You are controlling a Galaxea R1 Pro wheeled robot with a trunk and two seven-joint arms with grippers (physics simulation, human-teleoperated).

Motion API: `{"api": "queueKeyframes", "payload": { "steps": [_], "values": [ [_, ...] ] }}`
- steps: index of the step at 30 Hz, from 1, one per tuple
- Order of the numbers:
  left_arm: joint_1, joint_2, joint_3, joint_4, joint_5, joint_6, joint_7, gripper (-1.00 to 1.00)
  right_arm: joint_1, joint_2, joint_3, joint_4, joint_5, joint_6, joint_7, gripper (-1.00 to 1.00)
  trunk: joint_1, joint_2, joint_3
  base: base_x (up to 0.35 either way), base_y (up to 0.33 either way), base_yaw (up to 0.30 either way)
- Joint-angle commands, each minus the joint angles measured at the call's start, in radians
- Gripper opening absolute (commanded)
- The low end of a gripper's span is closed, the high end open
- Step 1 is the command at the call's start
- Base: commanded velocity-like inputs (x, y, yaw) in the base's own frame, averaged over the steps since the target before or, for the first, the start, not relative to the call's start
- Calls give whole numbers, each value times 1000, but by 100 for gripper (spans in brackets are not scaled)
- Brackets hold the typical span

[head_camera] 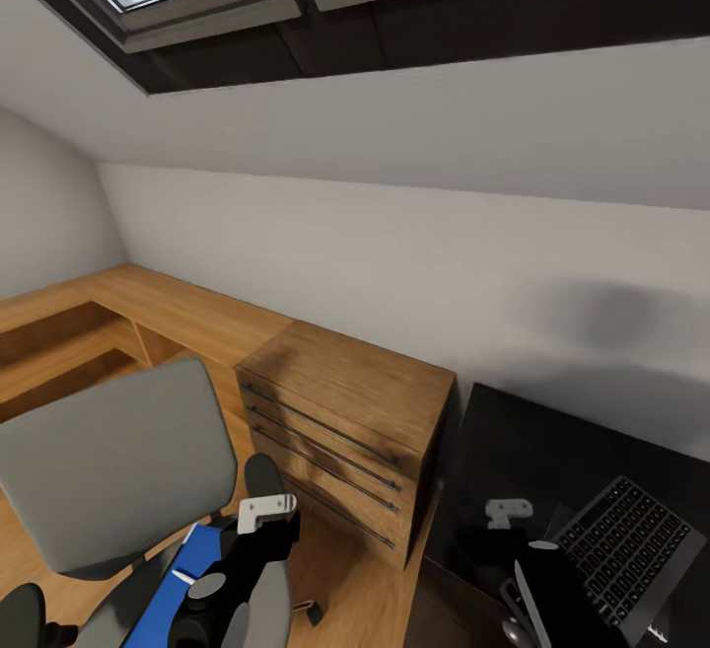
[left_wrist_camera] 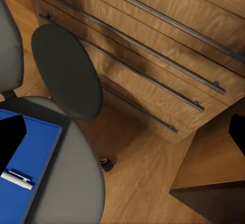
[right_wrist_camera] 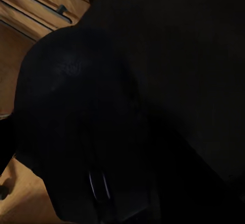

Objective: In the bedroom, organize the workspace by keeping the computer under the desk, ensuring the monitor is on the desk, placing the keyboard on the desk next to the monitor, placing the mouse on the desk next to the keyboard, moving the folder from the swivel chair onto the desk next to the mouse, stacking the notebook on top of the folder with the pen on top of the notebook, and positioning the swivel chair next to the desk.

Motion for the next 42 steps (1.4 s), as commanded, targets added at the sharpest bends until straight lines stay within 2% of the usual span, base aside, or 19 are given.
{"api": "queueKeyframes", "payload": {
  "steps": [1,5,7,10,12,16,19,25,34,35,42],
  "values": [
    [-1,0,-1,-1,11,4,9,100,-7,1,-4,8,7,-5,7,-100,0,-1,-2,0,0,0],
    [-1,0,-2,-1,11,4,9,100,-20,-3,-5,34,7,-19,6,-100,0,-1,-2,0,0,0],
    [-1,0,-2,-1,11,4,9,100,-67,-10,-5,93,7,-24,5,-100,0,-1,-2,0,0,0],
    [-1,0,-2,-1,11,4,8,100,-152,-22,-6,225,6,-70,4,-100,0,-1,-2,0,0,0],
    [-1,0,-2,-1,11,4,8,100,-205,-39,-7,330,6,-111,-11,-100,0,-1,-2,0,0,0],
    [-1,-1,-12,-1,11,4,8,100,-266,-54,-7,460,4,-136,-34,-100,0,-1,-2,0,0,0],
    [-1,0,-28,-1,11,4,9,100,-277,-55,-7,487,4,-143,-55,-100,0,-1,-2,0,0,0],
    [-1,0,-34,-1,12,4,9,100,-289,-53,-8,538,2,-139,-122,-100,0,-1,-2,0,0,0],
    [-1,0,-35,-1,12,5,9,100,-296,-53,-8,545,0,-138,-134,-100,0,-1,-2,0,0,0],
    [-1,0,-35,-1,12,5,9,100,-296,-53,-8,545,2,-138,-134,100,0,-1,-2,0,0,0],
    [-1,0,-35,-1,12,5,9,100,-297,-53,-8,545,2,-138,-134,100,0,-1,-2,0,0,0]
  ]
}}
